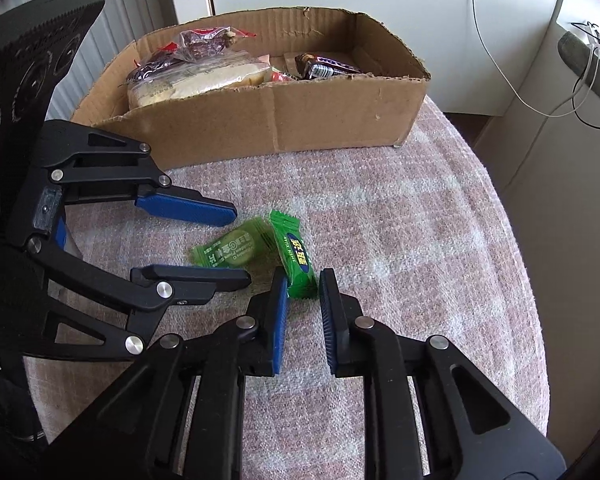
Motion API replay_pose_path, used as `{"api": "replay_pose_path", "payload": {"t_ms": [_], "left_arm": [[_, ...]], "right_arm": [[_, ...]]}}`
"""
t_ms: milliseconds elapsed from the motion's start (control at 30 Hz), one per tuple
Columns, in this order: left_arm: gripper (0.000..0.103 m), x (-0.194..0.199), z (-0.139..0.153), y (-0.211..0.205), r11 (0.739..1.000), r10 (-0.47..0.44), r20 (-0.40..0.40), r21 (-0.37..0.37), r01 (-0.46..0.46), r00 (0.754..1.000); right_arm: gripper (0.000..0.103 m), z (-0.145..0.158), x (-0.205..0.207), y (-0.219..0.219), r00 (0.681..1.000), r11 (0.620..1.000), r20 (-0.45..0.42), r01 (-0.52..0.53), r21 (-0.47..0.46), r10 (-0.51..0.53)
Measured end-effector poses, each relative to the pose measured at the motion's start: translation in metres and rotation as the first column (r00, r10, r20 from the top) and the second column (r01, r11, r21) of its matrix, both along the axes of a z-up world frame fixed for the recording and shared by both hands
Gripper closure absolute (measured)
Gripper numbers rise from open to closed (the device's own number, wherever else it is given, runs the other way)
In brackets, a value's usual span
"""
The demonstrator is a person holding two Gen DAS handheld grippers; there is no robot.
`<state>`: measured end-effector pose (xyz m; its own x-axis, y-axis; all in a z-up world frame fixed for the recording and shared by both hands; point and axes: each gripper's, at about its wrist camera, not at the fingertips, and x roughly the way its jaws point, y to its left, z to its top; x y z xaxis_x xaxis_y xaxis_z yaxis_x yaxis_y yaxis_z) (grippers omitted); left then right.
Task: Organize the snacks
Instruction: 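Close the left gripper on the pale green candy while the right grasps the dark green candy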
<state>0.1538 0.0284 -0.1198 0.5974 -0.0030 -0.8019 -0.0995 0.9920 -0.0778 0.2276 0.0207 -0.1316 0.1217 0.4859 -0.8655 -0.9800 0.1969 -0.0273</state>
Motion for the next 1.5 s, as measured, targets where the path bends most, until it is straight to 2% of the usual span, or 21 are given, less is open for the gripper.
{"api": "replay_pose_path", "payload": {"t_ms": [133, 200, 267, 533, 600, 733, 767, 900, 1000, 1167, 1233, 1267, 1500], "left_arm": [[0.082, 0.007, -0.004, 0.001, 1.0, 0.006, 0.012, 0.016, -0.006, 1.0], [0.083, 0.009, -0.005, -0.002, 1.0, 0.002, 0.016, 0.026, -0.003, 1.0], [0.084, 0.01, -0.007, -0.004, 1.0, -0.001, 0.019, 0.03, 0.0, 1.0], [0.084, 0.0, -0.004, -0.002, 1.0, -0.002, 0.031, 0.003, 0.002, 1.0], [0.084, -0.001, -0.007, 0.001, 1.0, -0.01, 0.031, 0.001, 0.01, 0.999], [0.084, 0.001, -0.009, 0.002, 1.0, -0.015, 0.027, 0.005, 0.015, 1.0], [0.084, 0.001, -0.009, 0.004, 1.0, -0.011, 0.027, 0.001, 0.011, 1.0], [0.084, -0.001, -0.008, 0.007, 1.0, -0.004, 0.025, -0.009, 0.004, 1.0], [0.084, -0.003, -0.009, 0.011, 1.0, -0.002, 0.025, -0.016, 0.003, 1.0], [0.084, -0.007, -0.01, 0.017, 1.0, -0.005, 0.019, -0.026, 0.005, 1.0], [0.084, -0.009, -0.01, 0.018, 1.0, -0.005, 0.018, -0.029, 0.006, 1.0], [0.084, -0.011, -0.011, 0.019, 0.999, -0.004, 0.019, -0.032, 0.005, 1.0], [0.084, -0.016, -0.009, 0.024, 0.998, -0.001, 0.029, -0.055, 0.003, 1.0]], "right_arm": [[0.088, -0.001, 0.004, 0.007, 1.0, 1.0, -0.017, 0.006, 0.014, -0.005], [0.089, -0.003, 0.009, 0.01, 0.999, 1.0, -0.03, 0.014, 0.023, -0.013], [0.095, -0.004, 0.009, 0.009, 0.999, 0.999, -0.02, 0.027, 0.025, -0.027], [0.097, 0.001, 0.012, -0.009, 0.995, 0.995, -0.057, 0.081, 0.066, -0.077], [0.097, -0.001, 0.012, -0.011, 0.994, 0.995, -0.074, 0.078, 0.054, -0.074], [0.096, -0.001, 0.01, -0.012, 0.996, 0.996, -0.053, 0.077, 0.038, -0.075], [0.094, 0.0, 0.01, -0.01, 0.996, 0.996, -0.036, 0.083, 0.037, -0.082], [0.068, 0.001, 0.009, -0.002, 0.998, 0.998, -0.007, 0.055, 0.041, -0.055], [0.064, 0.001, 0.005, 0.005, 1.0, 0.999, 0.007, 0.03, 0.04, -0.031], [0.064, 0.002, 0.003, 0.019, 1.0, 0.999, -0.02, 0.013, 0.042, -0.013], [0.071, -0.003, 0.002, 0.027, 1.0, 1.0, -0.018, 0.014, 0.023, -0.013], [0.077, -0.005, 0.003, 0.028, 1.0, 1.0, -0.02, 0.016, 0.016, -0.015], [0.081, -0.003, 0.005, 0.026, 0.997, 0.998, -0.05, 0.057, 0.026, -0.055]]}}
